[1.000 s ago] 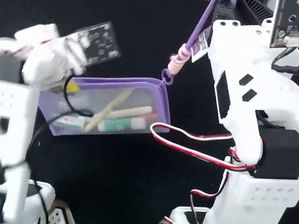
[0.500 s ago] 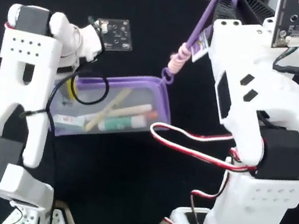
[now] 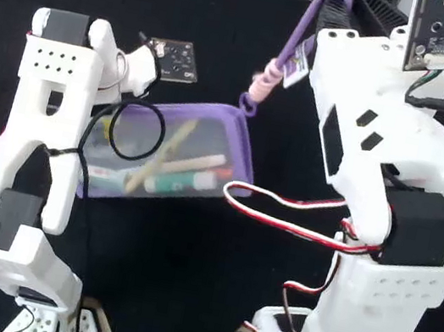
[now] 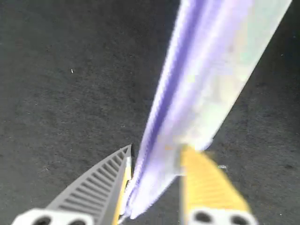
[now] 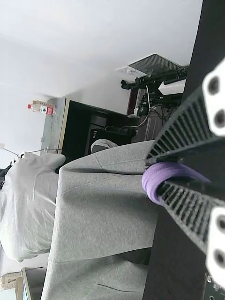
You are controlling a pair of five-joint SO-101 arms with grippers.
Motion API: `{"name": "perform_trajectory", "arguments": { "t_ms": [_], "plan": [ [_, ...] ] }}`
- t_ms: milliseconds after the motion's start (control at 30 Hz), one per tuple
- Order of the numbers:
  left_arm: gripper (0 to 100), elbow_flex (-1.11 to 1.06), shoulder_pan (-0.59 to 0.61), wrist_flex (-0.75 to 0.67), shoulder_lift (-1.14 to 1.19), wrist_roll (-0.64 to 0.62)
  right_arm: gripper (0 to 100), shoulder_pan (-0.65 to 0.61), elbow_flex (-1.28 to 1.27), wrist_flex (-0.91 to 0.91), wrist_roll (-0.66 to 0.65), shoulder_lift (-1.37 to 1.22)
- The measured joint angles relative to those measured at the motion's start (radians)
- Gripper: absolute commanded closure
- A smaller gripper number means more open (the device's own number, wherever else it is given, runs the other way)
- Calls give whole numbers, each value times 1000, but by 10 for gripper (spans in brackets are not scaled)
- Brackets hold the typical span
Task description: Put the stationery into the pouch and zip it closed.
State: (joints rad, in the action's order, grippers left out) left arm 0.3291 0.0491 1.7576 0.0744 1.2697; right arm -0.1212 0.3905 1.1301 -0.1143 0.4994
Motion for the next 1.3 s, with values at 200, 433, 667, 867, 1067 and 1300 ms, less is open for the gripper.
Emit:
{"name": "perform_trajectory", "arguments": {
  "t_ms": [200,433,667,867,1067,1300],
  "plan": [
    [973,26,0,0,-2,-77,988,0,0,0,0,0],
    [972,26,9,0,-107,-224,988,0,0,0,0,0],
    [972,25,29,0,-361,-427,988,63,2,-21,0,0],
    [972,-133,29,-54,-572,-534,988,114,2,-38,0,0],
    [972,-462,58,-241,-893,-629,988,124,2,-49,2,0],
    [972,-898,66,-443,-1470,-743,988,124,-101,-150,2,2]
  ]
}}
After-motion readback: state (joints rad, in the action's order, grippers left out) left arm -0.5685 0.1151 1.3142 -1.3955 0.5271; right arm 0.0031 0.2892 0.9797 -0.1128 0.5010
